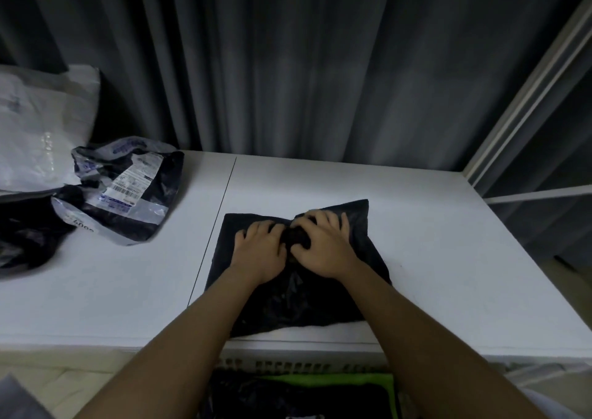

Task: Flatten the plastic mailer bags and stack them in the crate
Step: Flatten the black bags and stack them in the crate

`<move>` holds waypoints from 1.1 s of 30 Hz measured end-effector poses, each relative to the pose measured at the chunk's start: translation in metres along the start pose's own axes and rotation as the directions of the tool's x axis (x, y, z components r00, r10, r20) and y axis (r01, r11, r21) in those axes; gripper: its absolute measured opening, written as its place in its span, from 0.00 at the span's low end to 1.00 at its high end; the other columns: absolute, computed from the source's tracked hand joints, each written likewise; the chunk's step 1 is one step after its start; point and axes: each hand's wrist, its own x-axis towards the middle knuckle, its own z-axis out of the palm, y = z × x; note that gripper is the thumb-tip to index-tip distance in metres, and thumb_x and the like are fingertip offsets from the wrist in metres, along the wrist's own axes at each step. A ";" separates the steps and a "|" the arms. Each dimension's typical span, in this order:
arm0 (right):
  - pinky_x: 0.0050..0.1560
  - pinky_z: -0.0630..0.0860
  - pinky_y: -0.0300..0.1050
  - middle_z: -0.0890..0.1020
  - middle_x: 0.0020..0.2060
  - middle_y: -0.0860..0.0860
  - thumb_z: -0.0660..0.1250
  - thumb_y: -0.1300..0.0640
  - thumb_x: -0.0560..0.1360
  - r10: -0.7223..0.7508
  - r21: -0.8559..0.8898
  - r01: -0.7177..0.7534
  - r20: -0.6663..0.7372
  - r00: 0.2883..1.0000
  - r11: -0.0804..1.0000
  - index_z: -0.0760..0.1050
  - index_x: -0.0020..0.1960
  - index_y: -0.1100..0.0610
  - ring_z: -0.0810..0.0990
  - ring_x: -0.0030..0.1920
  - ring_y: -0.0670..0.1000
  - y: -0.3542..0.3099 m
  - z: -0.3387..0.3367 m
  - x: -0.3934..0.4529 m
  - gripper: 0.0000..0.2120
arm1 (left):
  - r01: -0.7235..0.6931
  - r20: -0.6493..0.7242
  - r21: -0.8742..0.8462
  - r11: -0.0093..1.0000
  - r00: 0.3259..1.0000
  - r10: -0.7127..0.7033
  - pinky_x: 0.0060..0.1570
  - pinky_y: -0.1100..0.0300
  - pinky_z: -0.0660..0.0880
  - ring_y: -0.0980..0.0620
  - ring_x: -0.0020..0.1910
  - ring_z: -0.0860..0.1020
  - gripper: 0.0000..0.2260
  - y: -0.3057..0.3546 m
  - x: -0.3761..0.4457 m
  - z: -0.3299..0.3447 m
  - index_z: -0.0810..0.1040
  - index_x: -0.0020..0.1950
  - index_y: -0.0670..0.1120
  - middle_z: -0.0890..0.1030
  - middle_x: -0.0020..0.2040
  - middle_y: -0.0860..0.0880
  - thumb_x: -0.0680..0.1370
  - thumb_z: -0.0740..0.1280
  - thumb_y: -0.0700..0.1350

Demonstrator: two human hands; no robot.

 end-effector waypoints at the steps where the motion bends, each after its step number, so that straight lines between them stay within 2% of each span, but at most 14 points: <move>1: 0.73 0.35 0.62 0.63 0.71 0.49 0.62 0.47 0.73 0.016 0.004 -0.016 0.004 1.000 1.000 0.68 0.68 0.45 0.52 0.74 0.52 0.002 -0.004 0.006 0.23 | 0.000 0.053 -0.006 1.000 0.999 0.000 0.71 0.47 0.50 0.48 0.76 0.52 0.23 -0.001 0.005 -0.003 0.58 0.76 0.51 0.56 0.77 0.48 0.81 0.55 0.50; 3: 0.73 0.35 0.63 0.57 0.75 0.49 0.61 0.50 0.75 0.047 -0.079 -0.042 0.060 0.997 0.996 0.62 0.73 0.46 0.46 0.76 0.52 0.009 -0.014 0.021 0.27 | 0.009 0.156 0.002 1.000 0.988 -0.009 0.73 0.45 0.45 0.48 0.77 0.46 0.27 -0.004 0.020 -0.009 0.52 0.78 0.52 0.50 0.79 0.48 0.80 0.55 0.49; 6: 0.72 0.33 0.64 0.50 0.78 0.50 0.59 0.52 0.76 0.104 -0.225 -0.063 0.175 0.979 0.972 0.52 0.77 0.47 0.40 0.77 0.53 0.018 -0.028 0.045 0.32 | 0.052 0.224 -0.001 0.999 0.973 -0.051 0.73 0.44 0.41 0.48 0.77 0.42 0.29 -0.006 0.044 -0.014 0.49 0.79 0.51 0.46 0.79 0.49 0.79 0.54 0.49; 8: 0.71 0.32 0.65 0.50 0.78 0.51 0.58 0.52 0.75 0.157 -0.282 -0.081 0.255 0.954 0.956 0.47 0.78 0.47 0.40 0.77 0.54 0.022 -0.032 0.058 0.35 | 0.055 0.271 0.022 0.998 0.961 -0.059 0.73 0.42 0.38 0.49 0.77 0.41 0.30 -0.005 0.057 -0.014 0.47 0.79 0.51 0.45 0.79 0.49 0.79 0.55 0.49; 10: 0.71 0.31 0.66 0.54 0.77 0.53 0.57 0.51 0.75 0.219 -0.330 -0.105 0.333 0.917 0.938 0.44 0.78 0.47 0.43 0.77 0.56 0.026 -0.029 0.066 0.36 | 0.047 0.320 0.067 0.997 0.945 -0.066 0.72 0.40 0.36 0.48 0.78 0.42 0.31 -0.004 0.065 -0.010 0.47 0.79 0.51 0.48 0.79 0.48 0.78 0.56 0.49; 12: 0.71 0.32 0.67 0.59 0.75 0.56 0.58 0.50 0.75 0.255 -0.347 -0.124 0.366 0.895 0.930 0.46 0.78 0.48 0.49 0.76 0.59 0.031 -0.026 0.069 0.36 | 0.054 0.334 0.101 0.993 0.939 -0.085 0.71 0.39 0.35 0.46 0.77 0.47 0.31 -0.005 0.070 -0.007 0.50 0.78 0.51 0.53 0.78 0.46 0.77 0.57 0.50; 14: 0.71 0.34 0.67 0.64 0.72 0.57 0.60 0.50 0.74 0.232 -0.347 -0.110 0.333 0.914 0.931 0.53 0.77 0.51 0.56 0.74 0.60 0.035 -0.024 0.067 0.33 | 0.057 0.314 0.154 0.986 0.944 -0.104 0.71 0.38 0.35 0.43 0.77 0.50 0.30 -0.006 0.070 -0.007 0.54 0.77 0.52 0.57 0.76 0.44 0.76 0.58 0.51; 19: 0.73 0.40 0.65 0.72 0.61 0.56 0.62 0.52 0.73 0.180 -0.314 -0.089 0.272 0.945 0.945 0.68 0.65 0.55 0.64 0.67 0.59 0.037 -0.024 0.051 0.21 | 0.076 0.287 0.234 0.969 0.947 -0.144 0.71 0.38 0.34 0.40 0.75 0.52 0.27 -0.005 0.054 -0.010 0.60 0.74 0.48 0.60 0.74 0.41 0.76 0.58 0.54; 25: 0.73 0.47 0.60 0.74 0.55 0.55 0.61 0.55 0.73 0.166 -0.306 -0.099 0.201 0.965 0.947 0.71 0.58 0.55 0.69 0.62 0.57 0.018 -0.057 0.024 0.14 | 0.063 0.157 0.191 0.980 0.983 -0.093 0.72 0.39 0.36 0.41 0.72 0.58 0.23 0.010 0.023 -0.044 0.66 0.67 0.45 0.67 0.68 0.42 0.75 0.59 0.54; 33: 0.69 0.56 0.57 0.75 0.56 0.54 0.60 0.57 0.74 0.139 -0.321 -0.120 0.036 0.990 0.940 0.72 0.59 0.55 0.72 0.60 0.57 -0.016 -0.134 -0.022 0.14 | -0.030 -0.068 0.162 0.986 0.997 0.041 0.72 0.39 0.37 0.43 0.69 0.61 0.18 0.039 -0.025 -0.126 0.70 0.64 0.47 0.70 0.64 0.45 0.75 0.62 0.49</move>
